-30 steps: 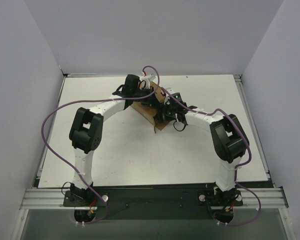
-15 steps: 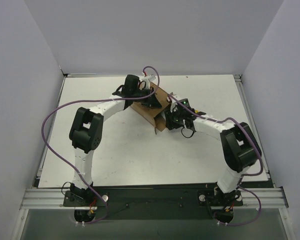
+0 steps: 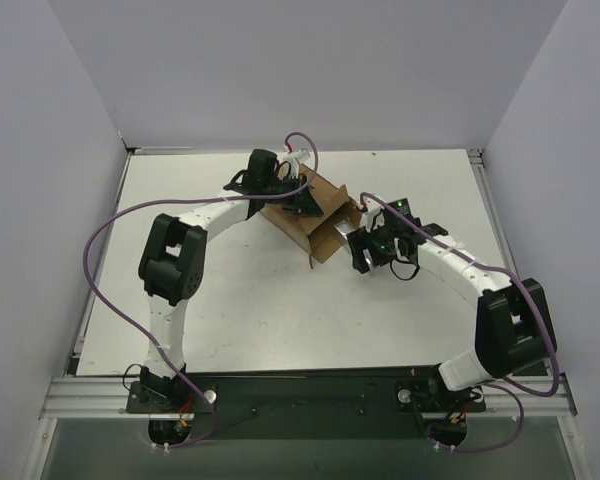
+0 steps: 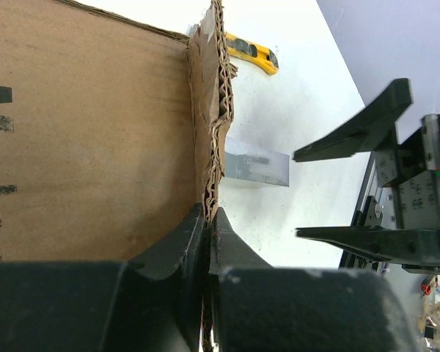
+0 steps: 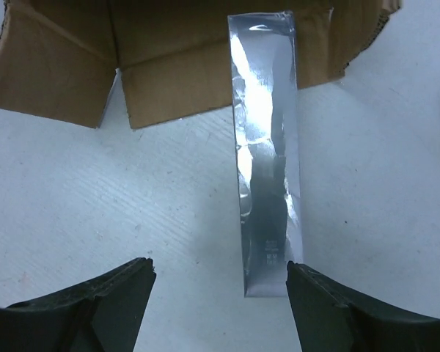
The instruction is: Unpack the express box
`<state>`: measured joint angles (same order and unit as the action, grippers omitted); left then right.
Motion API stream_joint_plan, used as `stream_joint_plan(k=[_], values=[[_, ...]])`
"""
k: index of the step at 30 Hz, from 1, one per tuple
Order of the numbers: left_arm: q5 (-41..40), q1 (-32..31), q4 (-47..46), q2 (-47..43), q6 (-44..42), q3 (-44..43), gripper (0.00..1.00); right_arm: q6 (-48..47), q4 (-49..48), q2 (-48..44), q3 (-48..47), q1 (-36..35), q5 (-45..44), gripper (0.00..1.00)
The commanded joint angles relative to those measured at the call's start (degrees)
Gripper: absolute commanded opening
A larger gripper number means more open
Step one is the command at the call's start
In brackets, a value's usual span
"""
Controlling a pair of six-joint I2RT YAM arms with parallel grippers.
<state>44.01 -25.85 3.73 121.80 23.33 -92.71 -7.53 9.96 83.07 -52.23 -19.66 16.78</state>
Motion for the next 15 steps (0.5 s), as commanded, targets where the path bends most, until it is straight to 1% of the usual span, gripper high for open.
stream_joint_plan(k=[1, 3, 6, 11, 15], values=[[1.4, -0.4, 0.3, 0.6, -0.6, -0.6, 0.0, -4.6, -3.8, 6.0, -5.9, -1.3, 1.9, 0.75], [1.3, -0.5, 0.3, 0.5, -0.7, -0.6, 0.0, -6.5, -3.8, 9.6, -7.7, -2.2, 0.5, 0.75], [1.3, -0.5, 0.3, 0.0, -0.9, -0.6, 0.0, -6.9, -4.7, 13.6, -10.5, -2.3, -1.7, 0.75], [1.6, -0.4, 0.8, -0.9, -1.3, -0.5, 0.0, -7.1, -6.3, 17.0, -13.1, -2.4, -3.7, 0.73], [1.7, -0.3, 0.6, -1.1, -1.4, -0.2, 0.0, -7.8, -4.3, 19.1, -14.9, -2.8, -4.8, 0.68]])
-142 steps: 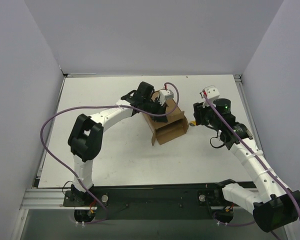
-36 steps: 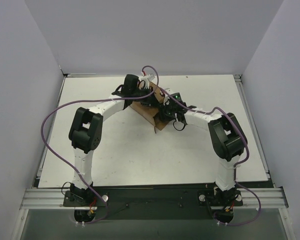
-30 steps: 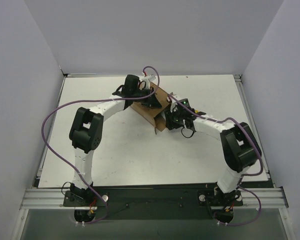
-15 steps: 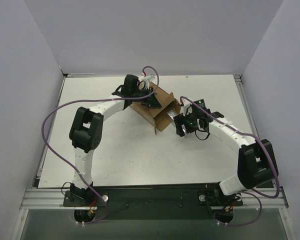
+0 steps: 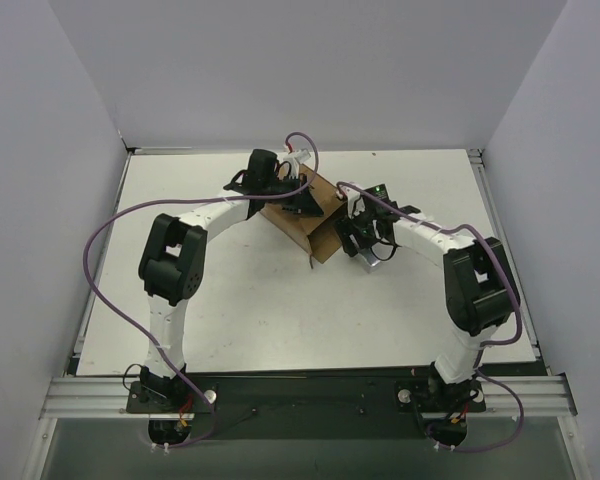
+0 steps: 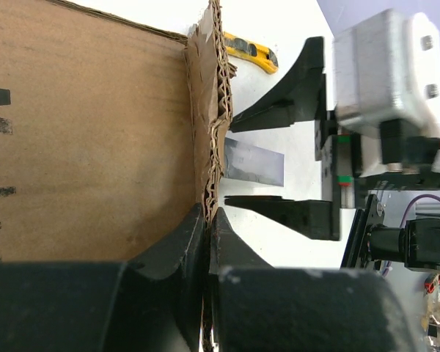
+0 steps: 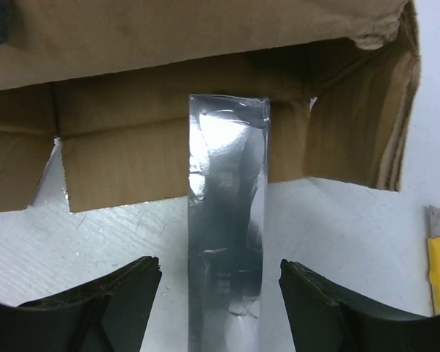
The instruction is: Unpack the express box
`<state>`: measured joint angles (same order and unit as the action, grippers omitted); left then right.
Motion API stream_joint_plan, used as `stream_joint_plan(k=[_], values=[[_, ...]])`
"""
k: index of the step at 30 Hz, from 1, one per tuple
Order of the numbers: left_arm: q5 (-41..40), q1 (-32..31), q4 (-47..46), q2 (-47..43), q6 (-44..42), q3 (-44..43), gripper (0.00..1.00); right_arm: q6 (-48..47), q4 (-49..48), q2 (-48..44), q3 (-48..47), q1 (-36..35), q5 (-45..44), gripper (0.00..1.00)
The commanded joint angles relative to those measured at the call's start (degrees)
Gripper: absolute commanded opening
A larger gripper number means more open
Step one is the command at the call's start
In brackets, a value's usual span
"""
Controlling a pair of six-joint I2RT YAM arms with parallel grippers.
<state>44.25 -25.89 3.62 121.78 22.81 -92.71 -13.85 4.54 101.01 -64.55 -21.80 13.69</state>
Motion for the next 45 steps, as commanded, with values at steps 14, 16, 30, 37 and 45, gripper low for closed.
stream_joint_plan(k=[14, 16, 30, 37, 45], values=[[4.8, 0.9, -2.7, 0.4, 3.4, -3.0, 0.0, -3.5, 4.2, 0.3, 2.9, 0.4, -3.2, 0.2], [4.9, 1.0, -2.7, 0.2, 3.4, -3.4, 0.0, -0.6, 5.1, -2.5, 3.5, 1.8, -2.6, 0.17], [29.1, 6.8, -14.0, -2.4, 22.0, -9.7, 0.0, 0.8, 15.6, -21.7, 3.6, 20.6, -9.4, 0.16], [41.2, 7.3, -4.4, -1.3, 31.7, -17.0, 0.0, -3.7, 14.4, -15.9, 4.8, 30.5, -9.8, 0.37], [37.4, 9.5, -0.3, -0.3, 30.5, -9.7, 0.0, -0.7, 12.8, -15.4, 3.6, 30.9, -7.4, 0.91]])
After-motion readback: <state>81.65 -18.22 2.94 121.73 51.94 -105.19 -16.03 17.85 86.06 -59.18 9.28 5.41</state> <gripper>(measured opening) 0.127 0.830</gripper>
